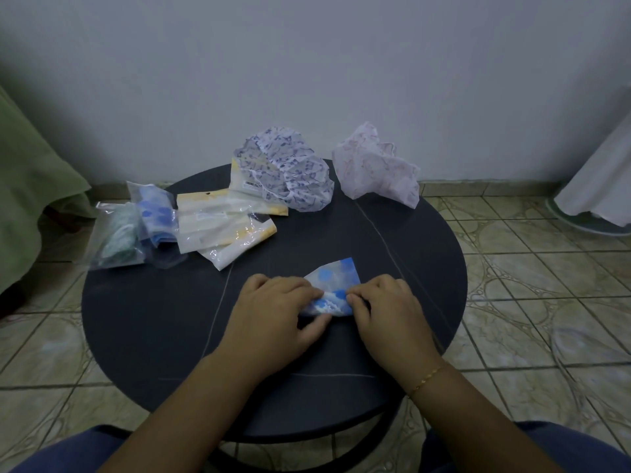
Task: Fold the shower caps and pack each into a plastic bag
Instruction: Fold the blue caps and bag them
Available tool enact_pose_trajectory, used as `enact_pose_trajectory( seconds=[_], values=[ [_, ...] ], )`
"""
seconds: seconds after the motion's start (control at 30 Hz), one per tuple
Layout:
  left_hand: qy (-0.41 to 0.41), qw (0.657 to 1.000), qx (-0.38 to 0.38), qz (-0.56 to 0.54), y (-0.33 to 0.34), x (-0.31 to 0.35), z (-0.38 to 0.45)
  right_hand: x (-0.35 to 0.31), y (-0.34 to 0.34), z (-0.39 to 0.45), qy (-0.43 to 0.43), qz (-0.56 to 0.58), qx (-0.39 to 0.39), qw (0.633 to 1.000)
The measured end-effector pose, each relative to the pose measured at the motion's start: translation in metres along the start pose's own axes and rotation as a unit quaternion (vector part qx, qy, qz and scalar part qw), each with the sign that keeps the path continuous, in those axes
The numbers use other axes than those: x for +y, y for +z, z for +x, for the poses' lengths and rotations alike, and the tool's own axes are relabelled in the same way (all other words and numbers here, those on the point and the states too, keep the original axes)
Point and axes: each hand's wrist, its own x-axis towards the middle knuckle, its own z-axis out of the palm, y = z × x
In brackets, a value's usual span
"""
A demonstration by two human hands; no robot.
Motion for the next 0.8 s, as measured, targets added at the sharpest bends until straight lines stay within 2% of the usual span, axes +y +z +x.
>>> enact_pose_trajectory(
  seconds=[0.13, 0.27, 0.37, 0.47, 0.53, 0.6, 0.7, 0.8],
  values=[
    [0.001, 1.000, 0.003, -0.005, -0.001, -0.003, 0.005, 0.002, -0.008, 0.002, -0.017, 0.020, -0.061, 0.998],
    [-0.014, 0.998, 0.063, -0.002, -0.005, -0.002, 0.008, 0.008, -0.018, 0.007, -0.036, 0.033, -0.106, 0.993],
    [-0.041, 0.999, 0.028, 0.007, -0.008, -0.002, 0.006, 0.013, -0.020, 0.011, -0.018, 0.128, -0.115, 0.985],
    [-0.060, 0.998, 0.019, 0.024, -0.007, -0.003, 0.010, 0.013, -0.013, 0.015, 0.043, 0.235, -0.077, 0.968],
    [-0.058, 0.997, 0.037, 0.034, -0.003, -0.004, 0.013, 0.012, -0.006, 0.019, 0.073, 0.267, -0.046, 0.960],
    [-0.059, 0.996, 0.058, 0.030, 0.001, -0.002, 0.015, 0.010, 0.001, 0.022, 0.087, 0.260, -0.025, 0.961],
    [-0.015, 0.997, 0.069, 0.029, 0.010, 0.004, 0.012, 0.006, 0.006, 0.026, 0.101, 0.241, 0.000, 0.965],
    [-0.002, 0.999, 0.013, 0.046, 0.016, 0.007, 0.006, 0.003, 0.007, 0.029, 0.098, 0.214, 0.023, 0.972]
  ],
)
